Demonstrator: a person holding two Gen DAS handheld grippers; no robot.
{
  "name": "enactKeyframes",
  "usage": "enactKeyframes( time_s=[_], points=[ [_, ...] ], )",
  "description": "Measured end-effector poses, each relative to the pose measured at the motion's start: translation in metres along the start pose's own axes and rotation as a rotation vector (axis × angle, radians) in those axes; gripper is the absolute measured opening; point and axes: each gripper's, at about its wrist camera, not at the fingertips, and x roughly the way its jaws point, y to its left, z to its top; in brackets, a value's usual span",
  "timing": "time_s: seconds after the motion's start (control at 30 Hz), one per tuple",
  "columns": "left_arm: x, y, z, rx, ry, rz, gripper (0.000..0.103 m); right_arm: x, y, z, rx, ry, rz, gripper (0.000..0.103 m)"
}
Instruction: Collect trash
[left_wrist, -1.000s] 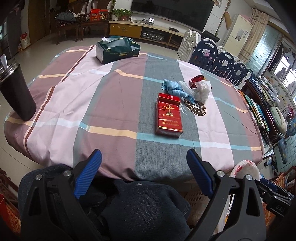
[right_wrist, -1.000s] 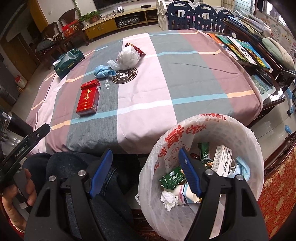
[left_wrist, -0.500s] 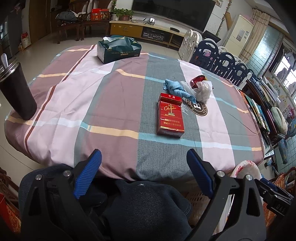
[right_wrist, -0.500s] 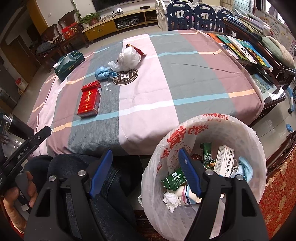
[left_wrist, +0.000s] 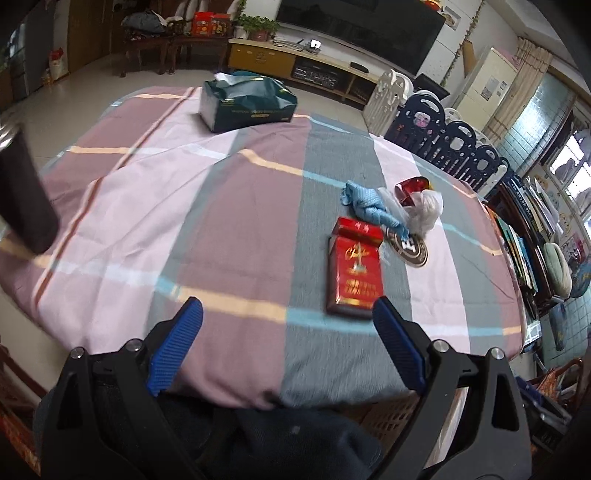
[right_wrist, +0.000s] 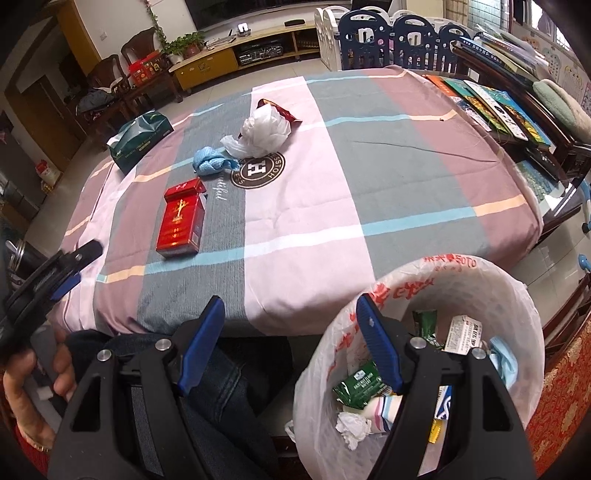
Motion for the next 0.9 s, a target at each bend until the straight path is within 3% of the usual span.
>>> enactKeyframes(
  time_s=[0.13, 0.23, 0.37, 0.5, 0.63, 0.73, 0.77, 0.83, 0.9],
  points=[
    [0.034, -0.017, 0.017, 0.012, 0.062, -0.035, 0.093, 0.005, -0.005, 0.019, 0.025, -0.046, -0.006, 0.072],
    [0.053, -0.04, 0.018, 0.089, 0.085, -0.027, 0.093, 0.015, -0.012, 0.043, 0.058, -0.081, -0.025, 0.072],
    [0.078, -0.063, 0.013, 0.173, 0.186, -0.01, 0.093, 0.038, -0.013, 0.085, 0.091, -0.12, -0.039, 0.073],
    [0.089, -0.068, 0.014, 0.147, 0.217, -0.023, 0.093, 0.079, 0.006, 0.132, 0.091, -0.127, -0.035, 0.073],
    [0.107, -0.067, 0.013, 0.133, 0.283, 0.023, 0.092, 0.12, 0.037, 0.166, 0.032, -0.124, -0.039, 0.073],
    [0.113, -0.061, 0.013, 0.109, 0.306, 0.031, 0.09, 0.145, 0.049, 0.182, 0.023, -0.139, -0.05, 0.086],
    [0.115, -0.06, 0.013, 0.101, 0.311, 0.026, 0.09, 0.152, 0.051, 0.185, 0.029, -0.145, -0.074, 0.086],
    [0.117, -0.061, 0.014, 0.094, 0.308, 0.015, 0.086, 0.166, 0.051, 0.189, 0.021, -0.127, -0.095, 0.086],
    [0.116, -0.064, 0.015, 0.098, 0.292, 0.005, 0.079, 0.174, 0.049, 0.186, -0.015, -0.098, -0.095, 0.074]
  ],
)
